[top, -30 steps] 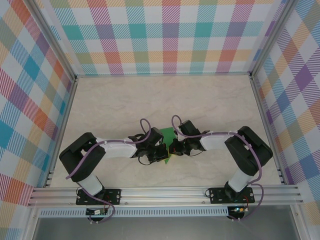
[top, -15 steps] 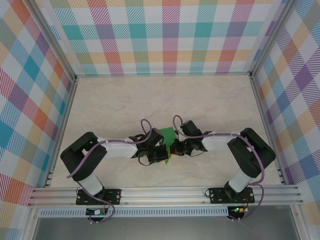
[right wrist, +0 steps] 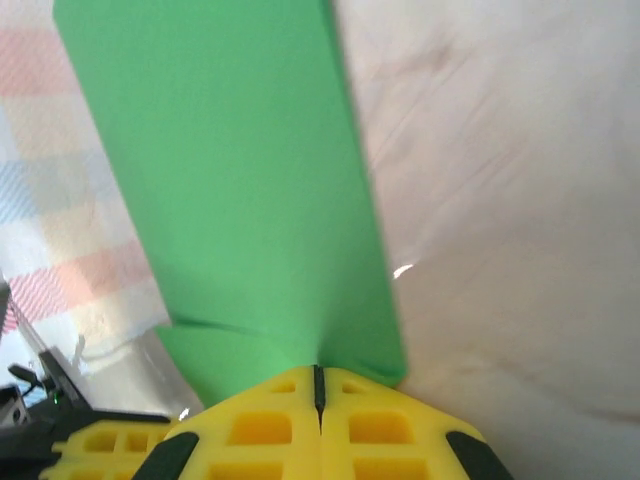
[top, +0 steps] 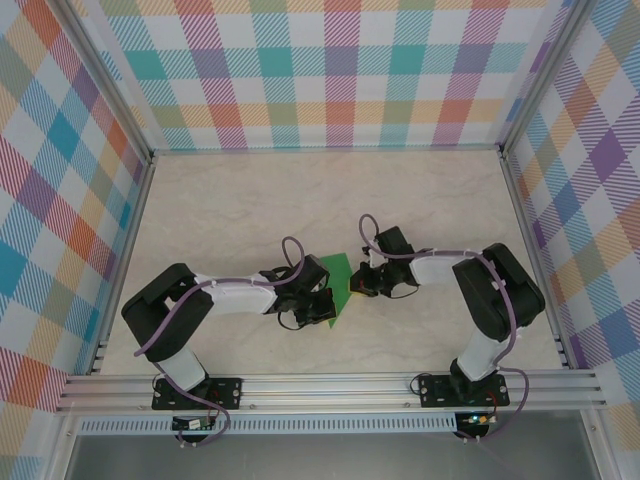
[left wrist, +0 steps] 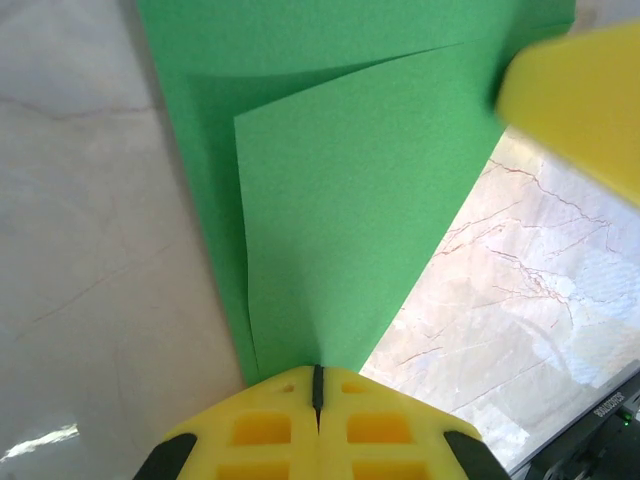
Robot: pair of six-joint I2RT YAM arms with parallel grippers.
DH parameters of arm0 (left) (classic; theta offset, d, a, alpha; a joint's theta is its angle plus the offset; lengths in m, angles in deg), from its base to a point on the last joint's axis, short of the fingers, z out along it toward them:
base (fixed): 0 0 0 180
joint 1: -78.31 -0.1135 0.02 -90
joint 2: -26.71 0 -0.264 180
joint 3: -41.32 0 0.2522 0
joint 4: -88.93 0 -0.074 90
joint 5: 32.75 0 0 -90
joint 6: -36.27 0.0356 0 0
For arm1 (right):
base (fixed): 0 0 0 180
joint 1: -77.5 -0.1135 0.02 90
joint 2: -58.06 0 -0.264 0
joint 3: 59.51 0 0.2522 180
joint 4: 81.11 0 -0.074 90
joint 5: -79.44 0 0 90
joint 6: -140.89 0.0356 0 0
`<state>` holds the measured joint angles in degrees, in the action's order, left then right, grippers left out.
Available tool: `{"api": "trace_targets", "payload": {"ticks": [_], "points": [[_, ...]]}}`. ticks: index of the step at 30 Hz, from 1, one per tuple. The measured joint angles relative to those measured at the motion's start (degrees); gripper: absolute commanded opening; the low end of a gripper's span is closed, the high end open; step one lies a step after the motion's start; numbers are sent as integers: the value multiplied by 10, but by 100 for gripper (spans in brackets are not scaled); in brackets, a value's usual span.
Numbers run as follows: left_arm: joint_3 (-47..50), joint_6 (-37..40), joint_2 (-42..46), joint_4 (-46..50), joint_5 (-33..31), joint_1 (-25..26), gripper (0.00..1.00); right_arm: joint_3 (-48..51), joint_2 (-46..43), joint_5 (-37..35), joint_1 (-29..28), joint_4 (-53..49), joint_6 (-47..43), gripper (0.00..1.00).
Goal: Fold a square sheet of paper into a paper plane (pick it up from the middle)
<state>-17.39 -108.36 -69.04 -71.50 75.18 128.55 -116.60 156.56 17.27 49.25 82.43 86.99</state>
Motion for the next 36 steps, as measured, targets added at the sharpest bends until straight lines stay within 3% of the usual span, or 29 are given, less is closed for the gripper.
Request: {"api": "trace_targets", "payload": {"ticks": [9,15,23,36], "points": [[-18,18,-1,37,-9,0,0,-27,-26,-54,27,-45,-22,0],[-33,62,-1,75,-24,0,0,-15,-88,-38,-4,-33,-10,0],[-33,95,3,77,-25,-5,0,-14,-26,-3,-63,-4,21,0],[-21,93,14,11,1,-21,0,-15,13,-1,-66,1,29,0]]}}
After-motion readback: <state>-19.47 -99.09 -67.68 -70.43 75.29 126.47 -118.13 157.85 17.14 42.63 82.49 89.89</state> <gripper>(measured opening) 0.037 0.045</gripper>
